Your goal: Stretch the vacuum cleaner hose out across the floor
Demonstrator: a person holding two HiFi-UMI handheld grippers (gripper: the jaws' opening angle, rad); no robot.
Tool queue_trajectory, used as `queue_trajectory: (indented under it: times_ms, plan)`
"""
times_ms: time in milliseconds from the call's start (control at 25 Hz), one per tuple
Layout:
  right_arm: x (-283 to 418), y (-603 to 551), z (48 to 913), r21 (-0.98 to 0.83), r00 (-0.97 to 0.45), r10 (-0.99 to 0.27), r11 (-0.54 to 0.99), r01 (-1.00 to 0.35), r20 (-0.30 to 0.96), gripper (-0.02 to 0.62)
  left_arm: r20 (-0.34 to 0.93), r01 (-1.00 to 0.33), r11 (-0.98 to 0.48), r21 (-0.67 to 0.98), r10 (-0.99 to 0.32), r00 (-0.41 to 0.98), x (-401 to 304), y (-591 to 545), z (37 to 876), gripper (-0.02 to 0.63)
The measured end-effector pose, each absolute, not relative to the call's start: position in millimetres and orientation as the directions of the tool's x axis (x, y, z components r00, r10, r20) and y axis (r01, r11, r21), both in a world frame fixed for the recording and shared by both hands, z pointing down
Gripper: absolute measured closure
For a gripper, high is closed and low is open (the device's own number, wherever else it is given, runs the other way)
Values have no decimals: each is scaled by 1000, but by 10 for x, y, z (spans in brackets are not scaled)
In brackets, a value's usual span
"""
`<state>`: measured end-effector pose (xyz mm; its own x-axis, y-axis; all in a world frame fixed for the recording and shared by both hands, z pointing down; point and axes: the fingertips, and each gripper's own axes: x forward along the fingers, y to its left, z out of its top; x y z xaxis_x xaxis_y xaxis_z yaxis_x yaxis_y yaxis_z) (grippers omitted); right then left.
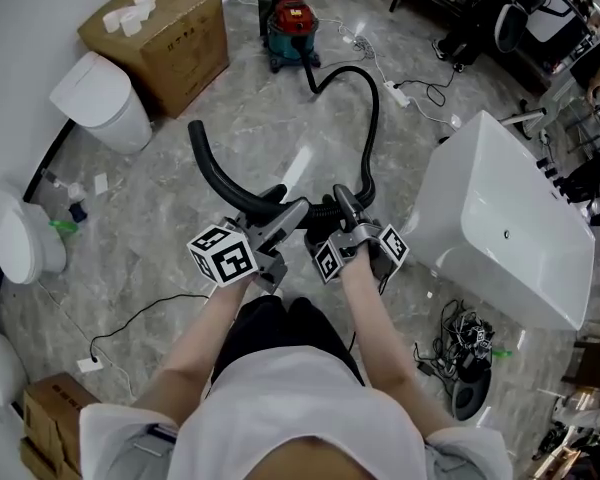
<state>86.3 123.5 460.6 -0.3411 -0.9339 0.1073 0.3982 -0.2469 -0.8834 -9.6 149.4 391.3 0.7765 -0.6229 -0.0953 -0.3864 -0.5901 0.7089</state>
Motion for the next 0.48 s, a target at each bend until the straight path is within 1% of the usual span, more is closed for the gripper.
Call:
queue_trajectory:
  times_ms: [80, 240, 480]
  plan:
    - [877, 1243, 4607, -880, -343, -934, -245, 408, 101, 442, -104, -356, -594, 722, -601, 792, -62, 1492, 3886, 335]
    - [899, 1260, 4606, -878, -353, -931, -241, 414, 89, 443, -93, -304, -616, 727, -526, 845, 22, 1564, 3841, 390]
    - [832, 1311, 4756, -836, -411, -908, -289, 467, 84, 442, -65, -323, -638, 699, -507, 859, 50, 1572, 3826, 413]
